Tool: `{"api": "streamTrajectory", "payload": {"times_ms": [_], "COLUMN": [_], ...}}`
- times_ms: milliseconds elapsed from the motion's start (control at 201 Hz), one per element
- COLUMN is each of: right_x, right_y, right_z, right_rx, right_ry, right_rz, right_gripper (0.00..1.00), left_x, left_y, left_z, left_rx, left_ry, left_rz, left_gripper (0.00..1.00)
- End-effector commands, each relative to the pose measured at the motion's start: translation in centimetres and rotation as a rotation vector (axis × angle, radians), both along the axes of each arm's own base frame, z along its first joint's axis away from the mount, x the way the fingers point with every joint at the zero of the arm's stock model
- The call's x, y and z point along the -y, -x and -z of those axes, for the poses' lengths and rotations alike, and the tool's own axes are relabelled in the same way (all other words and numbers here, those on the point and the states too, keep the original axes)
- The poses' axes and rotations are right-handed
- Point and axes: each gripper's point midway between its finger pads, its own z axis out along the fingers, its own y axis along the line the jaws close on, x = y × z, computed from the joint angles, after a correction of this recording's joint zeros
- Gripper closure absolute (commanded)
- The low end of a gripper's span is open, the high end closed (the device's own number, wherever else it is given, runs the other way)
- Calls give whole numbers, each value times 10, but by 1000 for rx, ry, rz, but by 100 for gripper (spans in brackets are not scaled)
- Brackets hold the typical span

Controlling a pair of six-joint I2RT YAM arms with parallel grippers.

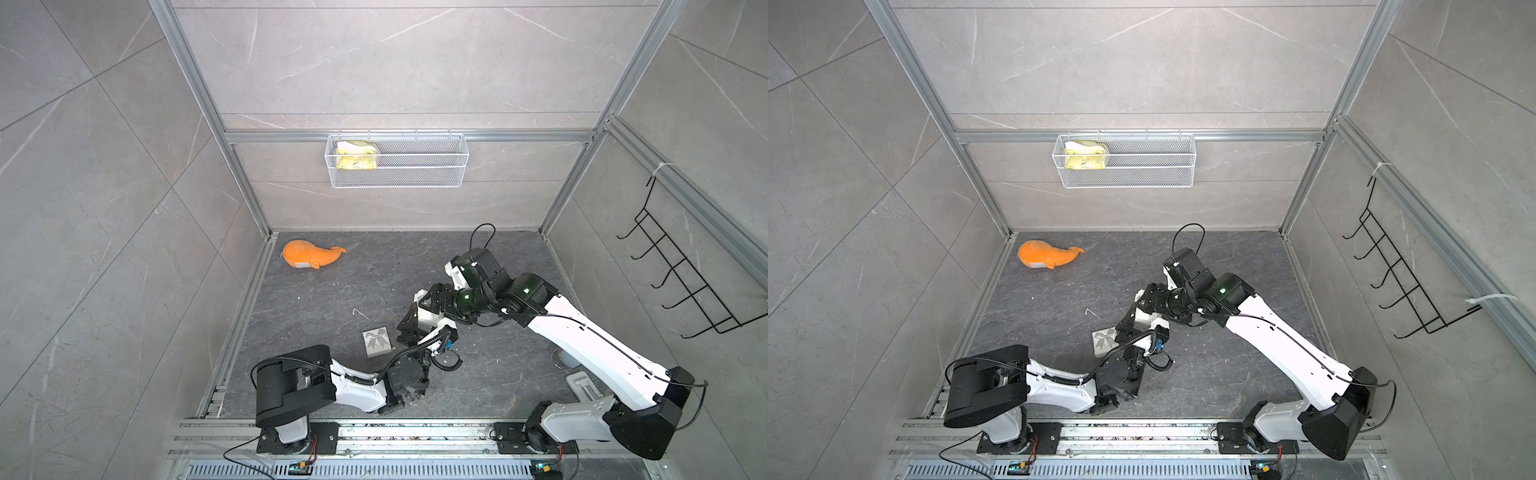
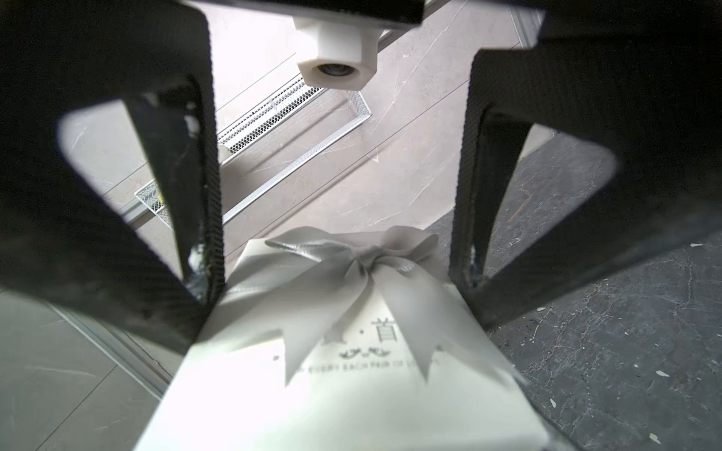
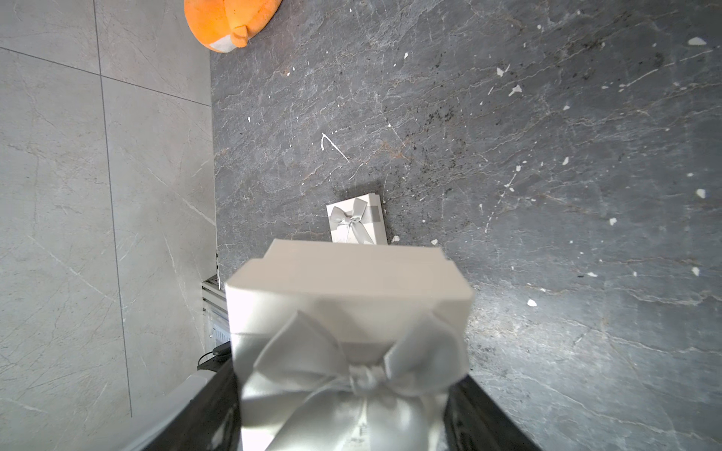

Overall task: Take the rings out of the lift-off lid box
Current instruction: Open the lid on the jewelry box.

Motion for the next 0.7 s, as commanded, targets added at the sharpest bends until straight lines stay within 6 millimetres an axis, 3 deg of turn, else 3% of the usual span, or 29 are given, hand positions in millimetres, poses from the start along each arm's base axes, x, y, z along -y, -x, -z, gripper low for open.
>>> {"api": "streamTrajectory", "payload": {"times_ms": [0,697], "right_x": [11,25], "right_y": [2,-9], "right_z": [-18,-32], "right_rx": [63,127], "right_ry": [23,102], "right_rz": [-6,37], "right_gripper": [32,31], "left_x": [-14,-15], "left_y": [-5,-4], "left_z": [10,18], "left_rx": [-32,-66], "left_ry": [56,151], "left_rz": [-72,-62], "left_gripper": [26,24]}}
